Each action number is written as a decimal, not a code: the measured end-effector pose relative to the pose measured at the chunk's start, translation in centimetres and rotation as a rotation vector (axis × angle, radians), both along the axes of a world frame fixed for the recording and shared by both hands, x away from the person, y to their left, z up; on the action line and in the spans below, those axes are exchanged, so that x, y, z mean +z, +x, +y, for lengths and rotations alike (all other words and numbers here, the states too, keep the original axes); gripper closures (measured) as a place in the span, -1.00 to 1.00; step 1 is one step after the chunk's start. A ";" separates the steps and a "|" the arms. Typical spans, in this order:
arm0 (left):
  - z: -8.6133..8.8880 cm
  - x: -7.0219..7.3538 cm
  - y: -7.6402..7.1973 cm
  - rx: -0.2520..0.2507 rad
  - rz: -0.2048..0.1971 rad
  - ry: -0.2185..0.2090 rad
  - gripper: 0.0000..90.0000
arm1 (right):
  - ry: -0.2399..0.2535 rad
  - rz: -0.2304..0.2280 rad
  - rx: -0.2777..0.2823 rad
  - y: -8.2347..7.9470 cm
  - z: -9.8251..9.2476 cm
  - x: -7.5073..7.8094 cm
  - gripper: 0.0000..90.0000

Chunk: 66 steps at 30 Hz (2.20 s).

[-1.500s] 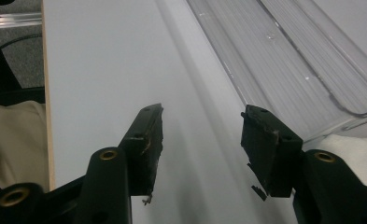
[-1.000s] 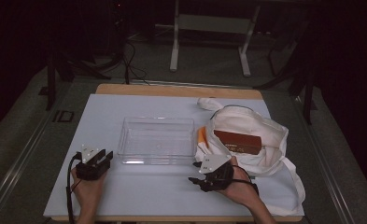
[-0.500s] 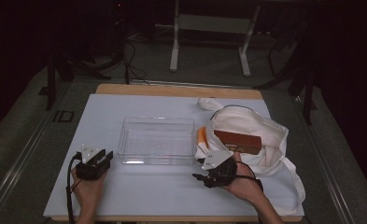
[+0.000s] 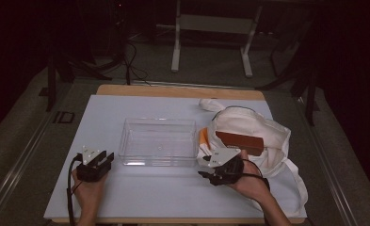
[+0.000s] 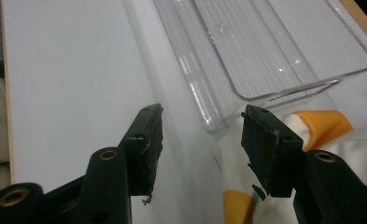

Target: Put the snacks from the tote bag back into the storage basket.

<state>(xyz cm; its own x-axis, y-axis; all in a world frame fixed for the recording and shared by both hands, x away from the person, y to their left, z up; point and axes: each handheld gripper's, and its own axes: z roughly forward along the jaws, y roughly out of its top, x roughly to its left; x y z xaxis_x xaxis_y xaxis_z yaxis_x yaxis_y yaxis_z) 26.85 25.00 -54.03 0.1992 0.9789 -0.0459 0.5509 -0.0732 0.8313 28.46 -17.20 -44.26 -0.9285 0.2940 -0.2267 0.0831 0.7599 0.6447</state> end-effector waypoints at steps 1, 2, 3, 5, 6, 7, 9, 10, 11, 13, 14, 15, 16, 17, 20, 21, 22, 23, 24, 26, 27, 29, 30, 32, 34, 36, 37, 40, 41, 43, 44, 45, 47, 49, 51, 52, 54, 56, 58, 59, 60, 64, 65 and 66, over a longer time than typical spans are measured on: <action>0.0 0.0 0.0 0.000 0.001 0.000 0.46 | 0.003 -0.007 -0.006 0.1 -0.3 0.3 0.06; 0.0 0.0 0.0 0.000 0.001 0.001 0.46 | 0.004 -0.009 -0.008 0.1 -0.5 0.4 0.06; 0.0 0.0 0.0 0.000 0.001 0.001 0.46 | 0.009 -0.009 -0.012 0.2 -0.6 0.6 0.06; 0.0 0.0 0.0 0.000 0.001 0.001 0.46 | 0.007 -0.011 -0.016 0.2 -0.8 0.7 0.06; 0.0 0.0 0.0 0.000 0.001 0.001 0.46 | 0.007 -0.013 -0.018 0.3 -0.9 0.8 0.06; 0.0 0.0 0.0 0.001 0.001 0.001 0.46 | 0.004 -0.016 -0.025 0.4 -1.3 1.0 0.06; 0.0 0.0 0.0 0.000 0.001 0.001 0.46 | 0.005 -0.015 -0.029 0.5 -1.5 1.1 0.06; 0.0 0.0 0.0 0.000 0.001 0.001 0.46 | 0.006 -0.016 -0.032 0.5 -1.7 1.2 0.06; 0.0 0.0 0.0 0.000 0.001 0.001 0.46 | 0.006 -0.016 -0.032 0.5 -1.7 1.2 0.06; 0.0 0.0 0.0 0.000 0.001 0.001 0.46 | 0.003 -0.015 -0.036 0.6 -2.0 1.2 0.06; 0.0 0.0 0.0 0.001 0.001 0.001 0.46 | -0.001 -0.012 -0.039 0.6 -2.1 1.2 0.06; 0.0 0.0 0.0 0.000 0.001 0.001 0.46 | -0.005 -0.014 -0.042 0.6 -2.2 1.2 0.06; 0.0 0.0 0.0 0.000 0.001 0.001 0.46 | -0.005 -0.012 -0.043 0.7 -2.3 1.2 0.06; 0.0 0.0 0.0 0.000 0.001 0.001 0.46 | -0.006 -0.013 -0.041 0.7 -2.4 1.2 0.06; 0.0 0.0 0.0 0.001 0.001 0.001 0.46 | -0.012 -0.015 -0.045 0.8 -2.7 1.3 0.06; 0.0 0.0 0.0 0.001 0.001 0.001 0.46 | -0.013 -0.014 -0.049 0.9 -2.8 1.3 0.05; 0.0 0.0 0.0 0.001 0.001 0.002 0.46 | -0.017 -0.015 -0.050 0.9 -2.9 1.4 0.06; 0.0 0.0 0.0 0.000 0.002 0.002 0.46 | -0.018 -0.015 -0.049 0.9 -2.9 1.4 0.06; 0.0 0.0 0.0 0.001 0.002 0.002 0.46 | -0.022 -0.015 -0.048 0.9 -3.0 1.4 0.06; 0.0 0.0 0.0 0.001 0.002 0.002 0.46 | -0.026 -0.015 -0.050 0.9 -3.1 1.4 0.06; 0.0 0.0 0.0 0.001 0.002 0.002 0.46 | -0.028 -0.015 -0.051 0.9 -3.2 1.4 0.06; 0.0 0.0 0.0 0.001 0.002 0.002 0.46 | -0.026 -0.016 -0.053 1.0 -3.3 1.5 0.06; 0.0 0.0 0.0 0.001 0.002 0.003 0.46 | -0.025 -0.017 -0.056 1.0 -3.3 1.5 0.06; 0.0 0.0 0.0 0.001 0.002 0.002 0.46 | -0.024 -0.018 -0.057 1.1 -3.4 1.6 0.06; 0.0 0.0 0.0 0.001 0.003 0.002 0.46 | -0.026 -0.021 -0.058 1.1 -3.5 1.7 0.06; 0.0 0.0 0.0 0.001 0.003 0.002 0.46 | -0.029 -0.022 -0.061 1.1 -3.6 1.8 0.05; 0.0 0.0 0.0 0.001 0.003 0.002 0.46 | -0.031 -0.022 -0.061 1.1 -3.7 1.9 0.06; 0.0 0.0 0.0 0.001 0.003 0.003 0.46 | -0.035 -0.023 -0.068 1.2 -3.9 2.0 0.06; 0.0 0.0 0.0 0.001 0.003 0.003 0.46 | -0.035 -0.023 -0.068 1.3 -4.0 2.0 0.05; 0.0 0.0 0.0 0.002 0.003 0.003 0.46 | -0.038 -0.025 -0.072 1.3 -4.1 2.1 0.06; 0.0 0.0 0.0 0.002 0.003 0.003 0.46 | -0.038 -0.025 -0.073 1.4 -4.2 2.1 0.06; 0.0 0.0 0.0 0.002 0.003 0.004 0.46 | -0.039 -0.026 -0.074 1.4 -4.3 2.2 0.06; 0.0 0.0 0.0 0.003 0.003 0.004 0.46 | -0.042 -0.026 -0.079 1.5 -4.5 2.3 0.06; 0.0 0.0 0.0 0.003 0.003 0.004 0.46 | -0.045 -0.027 -0.083 1.6 -4.7 2.4 0.05; 0.0 0.0 0.0 0.003 0.004 0.003 0.46 | -0.049 -0.027 -0.086 1.7 -4.9 2.4 0.05; 0.0 0.0 0.0 0.002 0.004 0.003 0.46 | -0.051 -0.029 -0.088 1.8 -4.9 2.5 0.05; 0.0 0.0 0.0 0.002 0.003 0.003 0.46 | -0.051 -0.030 -0.093 1.9 -5.1 2.5 0.05; 0.0 0.0 0.0 0.002 0.003 0.003 0.46 | -0.051 -0.026 -0.100 2.0 -5.3 2.5 0.05; 0.0 0.0 0.0 0.002 0.003 0.003 0.46 | -0.055 -0.027 -0.102 2.1 -5.4 2.6 0.05; 0.0 0.0 0.0 0.002 0.003 0.003 0.46 | -0.055 -0.027 -0.102 2.1 -5.4 2.6 0.05; 0.0 0.0 0.0 0.002 0.003 0.002 0.46 | -0.056 -0.026 -0.104 2.1 -5.5 2.6 0.05; 0.0 0.0 0.0 0.002 0.003 0.003 0.46 | -0.060 -0.024 -0.114 2.4 -6.0 2.7 0.05; 0.0 0.0 0.0 0.002 0.003 0.003 0.46 | -0.061 -0.024 -0.116 2.4 -6.0 2.7 0.05; 0.0 0.0 0.0 0.003 0.002 0.002 0.46 | -0.059 -0.022 -0.117 2.5 -6.1 2.7 0.05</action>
